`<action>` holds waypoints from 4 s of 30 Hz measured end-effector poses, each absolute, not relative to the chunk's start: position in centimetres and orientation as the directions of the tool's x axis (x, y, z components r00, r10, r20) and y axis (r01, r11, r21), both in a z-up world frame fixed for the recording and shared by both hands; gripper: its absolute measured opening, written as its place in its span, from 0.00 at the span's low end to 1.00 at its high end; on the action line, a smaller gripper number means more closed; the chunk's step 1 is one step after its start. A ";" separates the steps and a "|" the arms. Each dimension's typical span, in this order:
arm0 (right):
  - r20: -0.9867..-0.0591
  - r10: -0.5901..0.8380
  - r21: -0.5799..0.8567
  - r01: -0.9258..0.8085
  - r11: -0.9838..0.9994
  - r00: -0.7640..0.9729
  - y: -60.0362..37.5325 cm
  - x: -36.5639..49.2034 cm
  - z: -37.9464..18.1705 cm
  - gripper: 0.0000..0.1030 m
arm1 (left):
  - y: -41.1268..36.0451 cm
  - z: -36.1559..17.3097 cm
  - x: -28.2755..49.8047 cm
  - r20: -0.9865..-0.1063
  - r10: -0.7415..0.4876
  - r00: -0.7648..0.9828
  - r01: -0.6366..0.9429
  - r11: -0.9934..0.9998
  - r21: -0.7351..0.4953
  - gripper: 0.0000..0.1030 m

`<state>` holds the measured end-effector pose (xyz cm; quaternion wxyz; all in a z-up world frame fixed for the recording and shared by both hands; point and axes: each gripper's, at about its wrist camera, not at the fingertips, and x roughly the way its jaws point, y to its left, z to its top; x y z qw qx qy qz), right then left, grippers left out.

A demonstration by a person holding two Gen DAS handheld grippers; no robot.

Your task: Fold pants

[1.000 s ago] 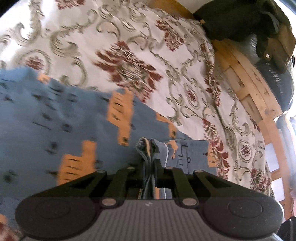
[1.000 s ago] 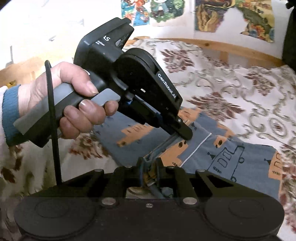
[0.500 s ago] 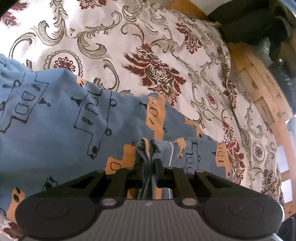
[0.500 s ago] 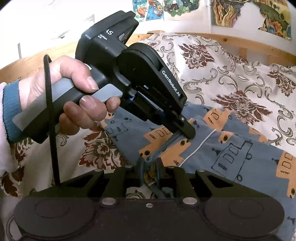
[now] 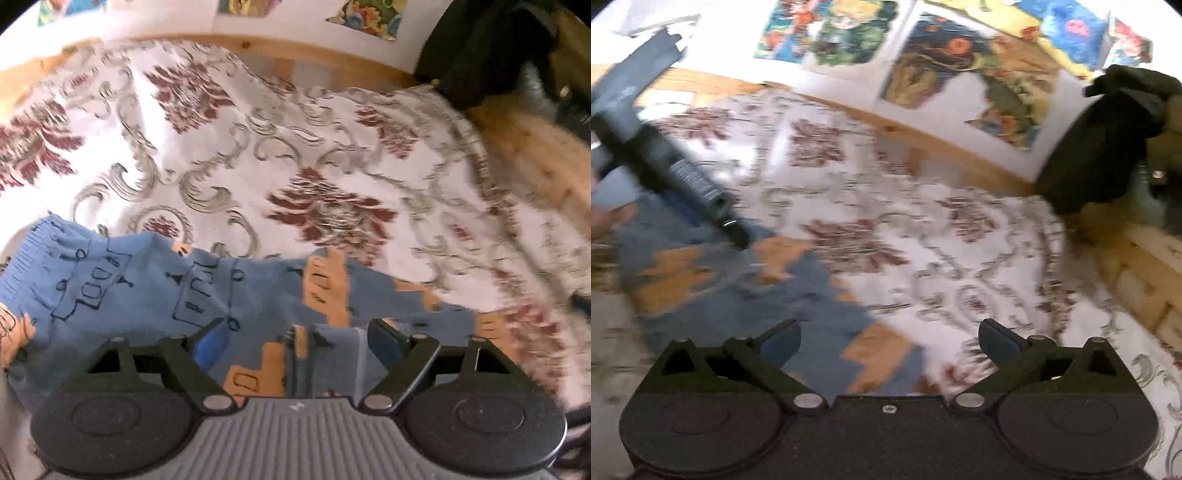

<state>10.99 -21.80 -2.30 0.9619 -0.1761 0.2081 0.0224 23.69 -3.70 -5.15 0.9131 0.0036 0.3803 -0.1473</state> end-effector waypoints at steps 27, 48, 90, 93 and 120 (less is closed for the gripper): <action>-0.491 -0.129 -0.328 -0.046 0.944 0.861 -24.1 5.2 -3.8 0.99 | -1.4 -4.7 16.0 -0.744 0.050 0.666 0.184 0.956 0.229 0.98; -0.498 0.110 -0.292 -0.286 0.913 0.860 -16.0 9.5 -3.4 0.99 | 13.9 -3.4 23.2 -0.476 -0.299 0.827 0.185 0.944 -0.273 0.95; -0.498 0.083 -0.123 -0.165 0.979 0.863 -19.6 10.8 -4.1 0.99 | 3.2 4.6 16.7 -0.422 -0.239 0.874 0.208 0.971 -0.119 0.17; -0.487 0.063 -0.083 -0.117 0.990 0.871 -22.8 10.2 -3.3 0.99 | -1.6 5.2 15.8 -0.435 -0.292 0.852 0.291 0.954 -0.072 0.17; -0.528 -0.046 -0.006 0.051 0.999 0.848 -36.1 6.7 -4.5 0.99 | -21.1 -5.3 10.8 -0.664 -0.481 0.572 0.637 0.771 -0.010 0.06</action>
